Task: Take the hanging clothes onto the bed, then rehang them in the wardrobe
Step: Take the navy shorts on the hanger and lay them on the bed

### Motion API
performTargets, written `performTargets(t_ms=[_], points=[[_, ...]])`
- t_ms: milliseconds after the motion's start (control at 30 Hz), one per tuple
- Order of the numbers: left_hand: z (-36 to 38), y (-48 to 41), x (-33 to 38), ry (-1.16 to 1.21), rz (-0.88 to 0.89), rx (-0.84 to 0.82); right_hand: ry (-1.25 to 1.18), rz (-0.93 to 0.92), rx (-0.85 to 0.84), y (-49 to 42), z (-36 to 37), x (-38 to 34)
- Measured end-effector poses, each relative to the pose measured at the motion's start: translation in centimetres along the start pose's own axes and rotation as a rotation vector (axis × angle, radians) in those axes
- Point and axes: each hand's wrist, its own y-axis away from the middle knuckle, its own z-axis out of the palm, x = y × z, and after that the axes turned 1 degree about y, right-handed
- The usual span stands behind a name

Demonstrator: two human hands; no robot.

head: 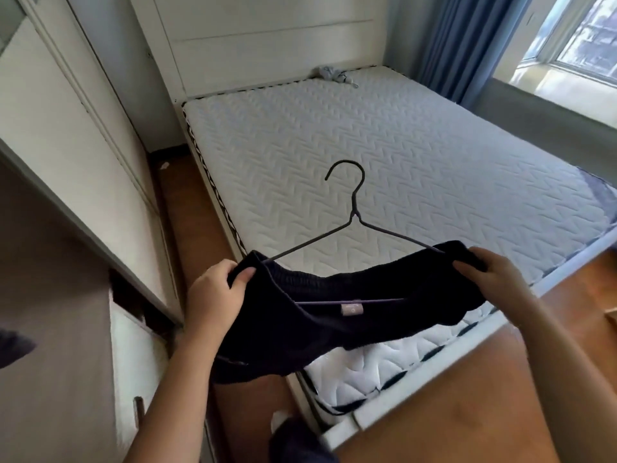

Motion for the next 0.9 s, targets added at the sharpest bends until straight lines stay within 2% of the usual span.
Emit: performTargets(t_ms=[133, 333, 400, 433, 500, 733, 900], points=[[3.4, 3.1, 1.7, -0.034, 0.016, -0.110, -0.022, 0.093, 0.020, 3.6, -2.1, 4.9], [7.2, 4.9, 5.6, -0.009, 0.033, -0.175, -0.055, 0.183, 0.071, 6.0, -5.4, 10.1], [14.0, 6.6, 13.7, -0.015, 0.119, -0.268, -0.080, 0.275, 0.160, 7.7, -13.1, 16.5], [13.1, 7.0, 14.5, -0.024, 0.117, -0.259, -0.081, 0.267, 0.144, 7.5, -12.7, 17.0], [18.8, 8.6, 21.3, -0.028, 0.185, -0.265, -0.079, 0.312, 0.202, 7.5, -19.2, 21.7], [19.8, 9.0, 22.4, -0.002, 0.125, -0.333, -0.141, 0.315, 0.140, 8.6, -19.3, 24.8], [31.8, 13.8, 35.6, 0.084, 0.196, -0.560, -0.153, 0.449, 0.247, 11.5, -32.0, 36.7]])
